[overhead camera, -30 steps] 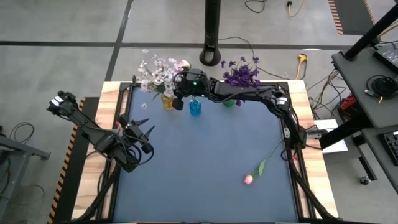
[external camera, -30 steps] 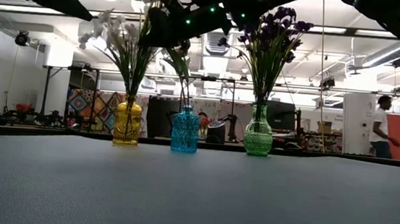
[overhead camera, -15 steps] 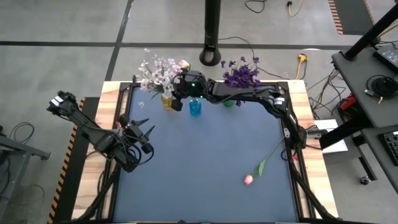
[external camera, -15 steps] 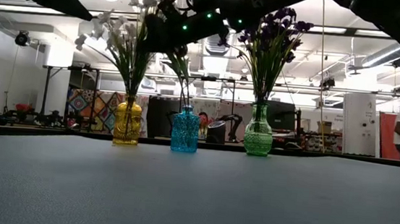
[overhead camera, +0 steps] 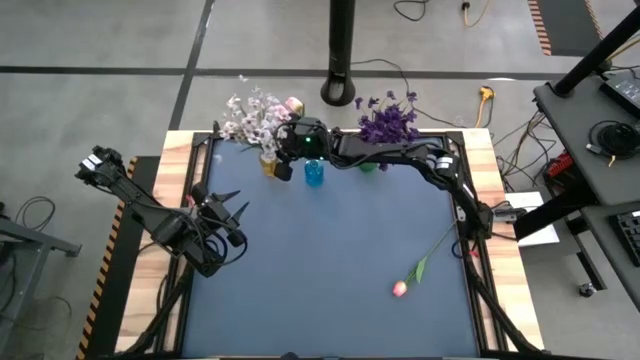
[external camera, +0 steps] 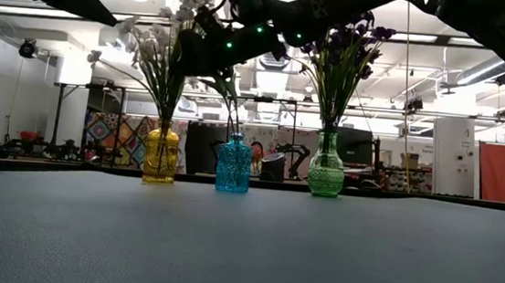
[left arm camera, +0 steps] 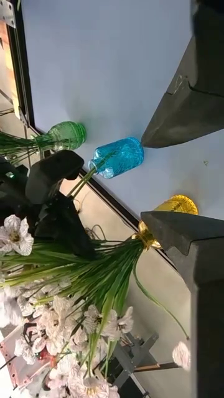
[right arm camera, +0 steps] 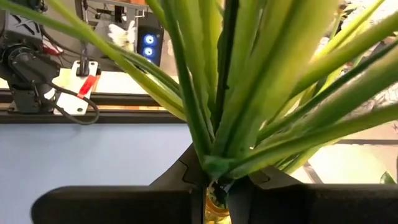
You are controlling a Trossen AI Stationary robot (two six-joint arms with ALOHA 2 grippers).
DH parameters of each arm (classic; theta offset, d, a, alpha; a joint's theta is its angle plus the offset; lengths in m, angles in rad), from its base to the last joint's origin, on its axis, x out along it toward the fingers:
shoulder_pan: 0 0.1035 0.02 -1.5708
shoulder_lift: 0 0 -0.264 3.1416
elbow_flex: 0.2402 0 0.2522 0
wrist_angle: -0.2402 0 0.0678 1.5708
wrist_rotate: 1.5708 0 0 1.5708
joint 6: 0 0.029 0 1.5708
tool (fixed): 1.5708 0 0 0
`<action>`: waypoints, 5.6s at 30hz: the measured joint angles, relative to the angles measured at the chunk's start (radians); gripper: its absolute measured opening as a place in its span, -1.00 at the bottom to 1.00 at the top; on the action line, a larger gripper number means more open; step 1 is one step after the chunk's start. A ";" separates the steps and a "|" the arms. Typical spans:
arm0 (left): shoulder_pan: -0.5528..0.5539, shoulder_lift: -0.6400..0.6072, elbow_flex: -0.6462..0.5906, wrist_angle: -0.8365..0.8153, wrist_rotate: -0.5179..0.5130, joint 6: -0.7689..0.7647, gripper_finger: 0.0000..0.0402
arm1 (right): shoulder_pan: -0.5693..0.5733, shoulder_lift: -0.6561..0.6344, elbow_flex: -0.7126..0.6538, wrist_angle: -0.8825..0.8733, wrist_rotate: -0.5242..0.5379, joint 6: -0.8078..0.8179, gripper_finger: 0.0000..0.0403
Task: Sort flowers into vase by color
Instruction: Put the white flower into the yellow vase, then put the pink flower into the blue vase
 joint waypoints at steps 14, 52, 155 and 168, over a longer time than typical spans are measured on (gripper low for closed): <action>0.000 0.000 -0.014 0.002 0.000 -0.008 -0.20 | 0.000 -0.002 0.000 -0.018 0.001 -0.006 -0.44; 0.000 0.000 -0.015 0.003 0.000 -0.008 -0.20 | 0.007 -0.025 0.002 -0.034 0.004 0.001 -0.90; 0.003 0.184 -0.015 0.741 0.166 0.802 -0.20 | 0.768 -0.735 -0.914 -1.248 0.043 0.882 0.09; 0.020 0.182 -0.015 0.757 0.166 0.789 -0.20 | 0.835 -0.721 -1.048 -1.071 0.027 0.830 0.09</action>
